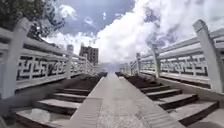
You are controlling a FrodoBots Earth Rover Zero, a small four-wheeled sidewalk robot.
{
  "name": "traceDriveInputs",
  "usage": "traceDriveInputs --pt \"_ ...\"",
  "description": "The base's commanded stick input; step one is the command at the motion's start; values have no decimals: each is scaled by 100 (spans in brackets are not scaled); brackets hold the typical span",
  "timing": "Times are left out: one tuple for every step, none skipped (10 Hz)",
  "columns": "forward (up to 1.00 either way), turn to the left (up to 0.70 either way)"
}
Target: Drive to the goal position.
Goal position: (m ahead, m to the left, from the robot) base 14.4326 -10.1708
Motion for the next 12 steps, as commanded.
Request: traceDriveInputs --pt "70 0" --pt "70 0" --pt "70 0" --pt "70 0" --pt "70 5" --pt "70 14" --pt "70 14" --pt "70 14" --pt "70 14" --pt "70 14" --pt "70 14" --pt "70 5"
